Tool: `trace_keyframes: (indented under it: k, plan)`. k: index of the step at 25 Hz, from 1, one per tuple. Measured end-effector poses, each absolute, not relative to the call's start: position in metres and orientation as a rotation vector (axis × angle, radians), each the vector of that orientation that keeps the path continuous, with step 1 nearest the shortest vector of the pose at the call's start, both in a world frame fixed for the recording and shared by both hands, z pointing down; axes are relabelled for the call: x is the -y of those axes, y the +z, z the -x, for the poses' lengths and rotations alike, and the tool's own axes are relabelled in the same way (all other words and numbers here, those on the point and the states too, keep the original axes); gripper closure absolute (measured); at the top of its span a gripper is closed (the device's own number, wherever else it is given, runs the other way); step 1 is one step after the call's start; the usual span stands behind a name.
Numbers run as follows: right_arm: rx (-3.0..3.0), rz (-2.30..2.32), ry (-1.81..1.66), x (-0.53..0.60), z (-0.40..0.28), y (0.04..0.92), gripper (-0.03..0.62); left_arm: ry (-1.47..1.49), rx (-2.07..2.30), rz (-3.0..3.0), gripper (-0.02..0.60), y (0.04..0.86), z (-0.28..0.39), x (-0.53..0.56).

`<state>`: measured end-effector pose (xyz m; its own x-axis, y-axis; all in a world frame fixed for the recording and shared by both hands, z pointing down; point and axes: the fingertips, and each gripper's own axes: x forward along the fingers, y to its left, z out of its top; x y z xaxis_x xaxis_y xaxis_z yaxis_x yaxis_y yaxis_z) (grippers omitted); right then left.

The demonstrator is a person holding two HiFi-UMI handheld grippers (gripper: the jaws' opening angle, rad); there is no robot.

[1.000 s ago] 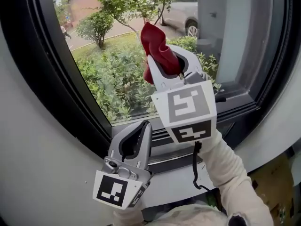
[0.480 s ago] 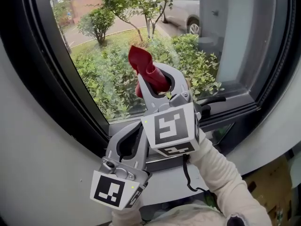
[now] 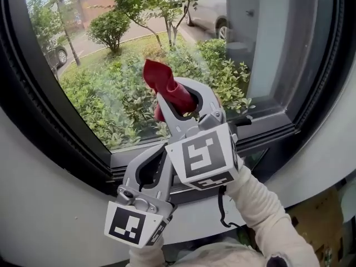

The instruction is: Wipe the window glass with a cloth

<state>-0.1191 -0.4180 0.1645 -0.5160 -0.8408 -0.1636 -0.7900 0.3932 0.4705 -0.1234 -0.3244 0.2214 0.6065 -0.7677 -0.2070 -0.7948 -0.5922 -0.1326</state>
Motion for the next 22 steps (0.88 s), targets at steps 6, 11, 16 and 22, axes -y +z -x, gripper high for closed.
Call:
trace_keyframes:
  k: [6,11,16,22]
  plan:
    - [2.551,-1.509,-0.761,0.424,0.047,0.155,0.464,0.157,-1.264,2.63,0.581,0.212,0.057,0.339]
    - [2.53,-1.569,-0.768,0.443,-0.009,0.172,0.464,0.139,-1.218,2.643,0.581,0.23,0.01,0.363]
    - [2.48,-1.663,-0.726,0.444,-0.068,0.167,0.464,0.125,-1.165,2.667,0.581,0.222,-0.031,0.365]
    - [2.374,-1.832,-0.675,0.443,-0.138,0.153,0.464,0.125,-1.089,2.693,0.581,0.208,-0.064,0.357]
